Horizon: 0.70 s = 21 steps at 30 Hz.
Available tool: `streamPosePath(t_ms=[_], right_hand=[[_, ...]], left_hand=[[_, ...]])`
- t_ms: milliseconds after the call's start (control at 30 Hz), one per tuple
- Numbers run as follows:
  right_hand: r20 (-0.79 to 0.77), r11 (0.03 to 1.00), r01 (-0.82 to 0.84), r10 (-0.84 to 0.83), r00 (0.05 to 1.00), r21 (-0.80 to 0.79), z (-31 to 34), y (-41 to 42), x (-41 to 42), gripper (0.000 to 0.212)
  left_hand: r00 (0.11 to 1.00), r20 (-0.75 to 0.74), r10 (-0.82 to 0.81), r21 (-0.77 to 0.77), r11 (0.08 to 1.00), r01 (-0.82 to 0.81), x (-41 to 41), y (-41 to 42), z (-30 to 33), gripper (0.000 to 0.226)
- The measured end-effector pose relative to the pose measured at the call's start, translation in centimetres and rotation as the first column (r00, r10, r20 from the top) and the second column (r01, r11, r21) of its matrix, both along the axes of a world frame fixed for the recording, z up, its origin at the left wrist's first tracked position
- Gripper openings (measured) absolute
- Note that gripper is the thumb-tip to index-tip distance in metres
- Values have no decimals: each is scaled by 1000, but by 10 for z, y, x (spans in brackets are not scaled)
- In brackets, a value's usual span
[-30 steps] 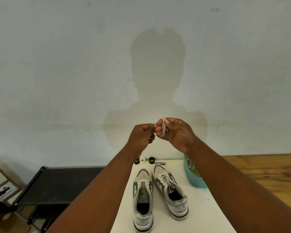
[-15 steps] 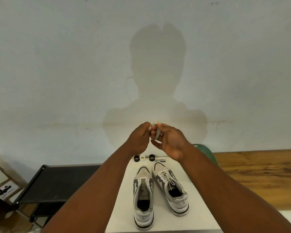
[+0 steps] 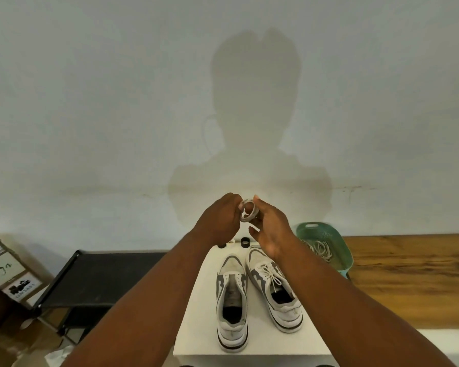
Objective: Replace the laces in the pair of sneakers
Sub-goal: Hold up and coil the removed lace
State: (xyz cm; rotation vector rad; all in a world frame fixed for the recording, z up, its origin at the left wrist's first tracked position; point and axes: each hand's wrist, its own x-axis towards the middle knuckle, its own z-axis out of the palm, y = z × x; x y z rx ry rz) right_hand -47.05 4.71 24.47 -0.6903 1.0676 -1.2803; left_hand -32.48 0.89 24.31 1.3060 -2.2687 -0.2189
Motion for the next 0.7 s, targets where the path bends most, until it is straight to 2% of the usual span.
streamPosePath(t_ms=[200,333,467,600,700], right_hand=[[-191,999,-38,40,981,15,-13,-8,-13,41],[-358,998,-36,16,934,-49,-25,-22,-2,30],[-512,1000,-1,-6,859,-14,-60,-57,16,19],[-547,998,-9,39,836,57,-109,-97,35,17],[-560,987,-48,128,818,154,-151,-128,56,20]], left_hand=[[999,7,38,65,997,-38,13,-7,-16,24],[998,10,64,113,992,-64,24,-22,-33,26],[987,-89,130,220,970,-108,39,-43,-65,26],[906,-240,350,510,839,-189,57,-68,-113,26],[836,-278,473,632,746,-211,76,-90,-157,28]])
